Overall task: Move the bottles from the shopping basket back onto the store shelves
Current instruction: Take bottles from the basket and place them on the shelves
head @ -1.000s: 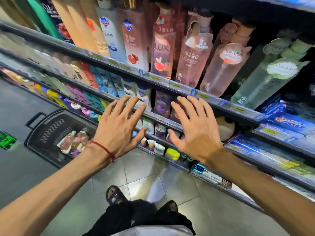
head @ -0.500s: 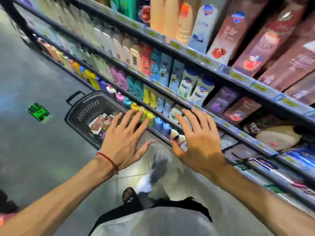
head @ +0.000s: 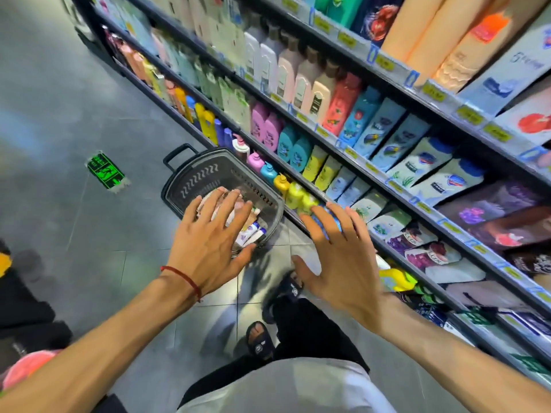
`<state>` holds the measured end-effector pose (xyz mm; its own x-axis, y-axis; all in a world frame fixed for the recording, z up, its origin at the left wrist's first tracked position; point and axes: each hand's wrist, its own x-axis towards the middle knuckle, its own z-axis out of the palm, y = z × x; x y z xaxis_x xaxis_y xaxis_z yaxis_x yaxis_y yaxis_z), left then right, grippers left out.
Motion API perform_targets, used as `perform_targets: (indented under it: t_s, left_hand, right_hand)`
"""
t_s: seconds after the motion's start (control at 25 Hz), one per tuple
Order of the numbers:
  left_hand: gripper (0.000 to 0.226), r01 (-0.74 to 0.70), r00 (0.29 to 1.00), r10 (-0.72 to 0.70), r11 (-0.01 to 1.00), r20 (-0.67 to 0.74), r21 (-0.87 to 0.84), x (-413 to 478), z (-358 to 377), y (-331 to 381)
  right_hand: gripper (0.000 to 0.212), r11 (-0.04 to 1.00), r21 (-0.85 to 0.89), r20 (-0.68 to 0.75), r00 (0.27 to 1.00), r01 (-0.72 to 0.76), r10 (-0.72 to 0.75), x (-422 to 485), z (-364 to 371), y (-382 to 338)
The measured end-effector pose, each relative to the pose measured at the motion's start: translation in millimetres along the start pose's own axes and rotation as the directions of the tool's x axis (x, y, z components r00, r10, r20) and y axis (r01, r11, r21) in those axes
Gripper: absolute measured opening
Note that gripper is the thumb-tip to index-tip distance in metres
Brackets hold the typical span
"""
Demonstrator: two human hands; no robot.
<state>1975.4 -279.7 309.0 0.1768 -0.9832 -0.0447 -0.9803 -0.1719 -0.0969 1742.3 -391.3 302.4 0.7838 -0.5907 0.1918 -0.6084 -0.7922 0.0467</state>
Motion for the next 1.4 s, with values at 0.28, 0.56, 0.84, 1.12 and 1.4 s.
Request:
perform_targets:
  t_s: [0.28, 0.56, 0.84, 1.12, 1.4]
  left_hand:
    - [0.072, 0.032, 0.999, -0.033, 0.999, 0.044, 0.004, 71, 27, -80]
    - [0.07, 0.027, 0.997, -0.022, 0.997, 0.075, -0.073, 139, 41, -139]
    - [0.076, -0.071, 0.976, 0.084, 0.995, 0.2, -0.068, 185, 86, -198]
    - [0.08, -0.382, 0.871, 0.398, 0.917, 0.289, -0.112, 242, 127, -275]
    - [0.077, -0.686, 0.681, 0.698, 0.714, 0.221, -0.139, 291, 176, -311]
  right_hand:
    - [0.064, 0.994, 0.107, 0.001, 1.0, 0.004, -0.004, 106, 57, -18]
    - [0.066, 0.99, 0.143, 0.013, 1.0, 0.015, -0.017, 202, 89, -31]
    - [0.068, 0.976, 0.062, 0.215, 0.958, -0.21, 0.192, 252, 112, -51]
    - [0.069, 0.812, -0.027, 0.323, 0.764, -0.582, 0.558, 285, 138, -126]
    - [0.068, 0.614, -0.078, 0.303, 0.568, -0.786, 0.765, 309, 186, -185]
